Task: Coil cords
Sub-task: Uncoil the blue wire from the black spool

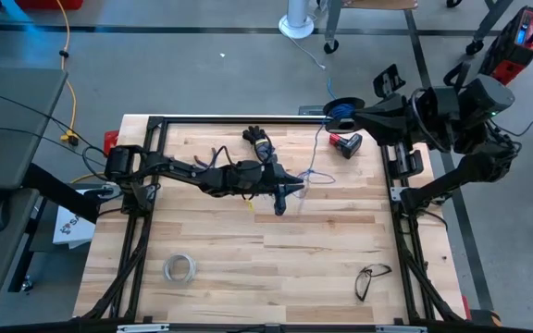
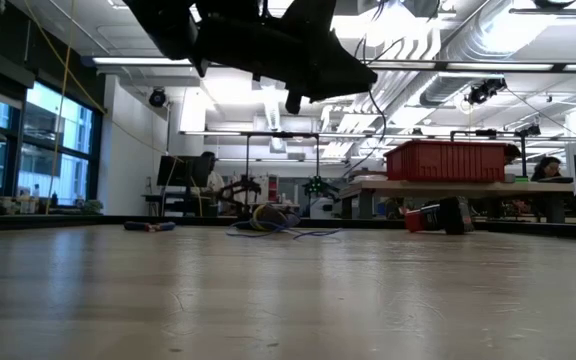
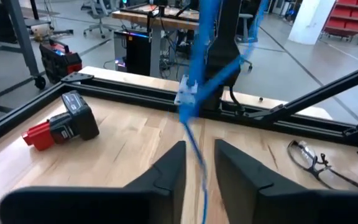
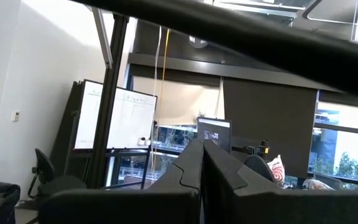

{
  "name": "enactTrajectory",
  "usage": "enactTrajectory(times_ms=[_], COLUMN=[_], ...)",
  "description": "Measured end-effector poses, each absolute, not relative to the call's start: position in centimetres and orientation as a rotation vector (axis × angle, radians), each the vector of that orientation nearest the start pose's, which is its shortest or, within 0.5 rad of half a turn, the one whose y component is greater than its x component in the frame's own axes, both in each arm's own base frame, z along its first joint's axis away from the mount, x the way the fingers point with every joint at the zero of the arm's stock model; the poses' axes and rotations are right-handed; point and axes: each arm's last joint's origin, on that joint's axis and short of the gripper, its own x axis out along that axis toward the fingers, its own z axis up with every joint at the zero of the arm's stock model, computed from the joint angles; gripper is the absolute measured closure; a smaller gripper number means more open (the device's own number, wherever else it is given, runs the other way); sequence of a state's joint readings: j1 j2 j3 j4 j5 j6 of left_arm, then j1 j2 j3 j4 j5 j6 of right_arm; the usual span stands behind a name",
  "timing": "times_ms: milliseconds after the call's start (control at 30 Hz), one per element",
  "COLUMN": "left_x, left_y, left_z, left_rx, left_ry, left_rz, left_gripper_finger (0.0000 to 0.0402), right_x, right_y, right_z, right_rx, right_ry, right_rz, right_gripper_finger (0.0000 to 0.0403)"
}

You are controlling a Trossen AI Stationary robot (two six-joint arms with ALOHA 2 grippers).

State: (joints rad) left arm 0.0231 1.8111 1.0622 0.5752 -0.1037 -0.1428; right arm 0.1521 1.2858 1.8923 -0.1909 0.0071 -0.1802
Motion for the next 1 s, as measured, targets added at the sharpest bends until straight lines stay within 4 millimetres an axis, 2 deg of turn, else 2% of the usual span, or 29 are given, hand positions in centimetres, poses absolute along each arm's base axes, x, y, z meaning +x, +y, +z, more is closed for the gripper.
enactTrajectory(times_ms=[200, 267, 367, 533, 633, 800, 1000], left_x=[39.8, 39.6, 38.7, 35.7, 33.5, 29.7, 25.1], left_y=[1.2, 1.3, 1.0, -1.1, -1.9, -2.8, -3.4], left_z=[22.0, 21.9, 21.8, 22.4, 23.5, 25.9, 29.0], left_rx=[-0.17, -0.239, -0.292, -0.197, -0.13, -0.074, -0.038], left_ry=[0.167, 0.195, 0.327, 0.613, 0.724, 0.828, 0.855], left_rz=[0.143, 0.143, 0.13, 0.082, 0.109, 0.144, 0.196], left_gripper_finger=[0.0394, 0.0397, 0.0399, 0.04, 0.0401, 0.0401, 0.0401], right_x=[19.9, 19.9, 19.9, 19.6, 19.5, 19.3, 19.2], right_y=[3.0, 3.0, 3.0, 2.8, 2.7, 2.5, 2.6], right_z=[58.5, 58.5, 58.5, 58.5, 58.3, 57.7, 55.4], right_rx=[-0.145, -0.146, -0.156, -0.171, -0.176, -0.159, -0.072], right_ry=[-0.426, -0.426, -0.426, -0.413, -0.389, -0.303, -0.049], right_rz=[0.105, 0.105, 0.102, 0.045, 0.012, -0.06, -0.173], right_gripper_finger=[0.0403, 0.0403, 0.0403, 0.0403, 0.0403, 0.0403, 0.0403])
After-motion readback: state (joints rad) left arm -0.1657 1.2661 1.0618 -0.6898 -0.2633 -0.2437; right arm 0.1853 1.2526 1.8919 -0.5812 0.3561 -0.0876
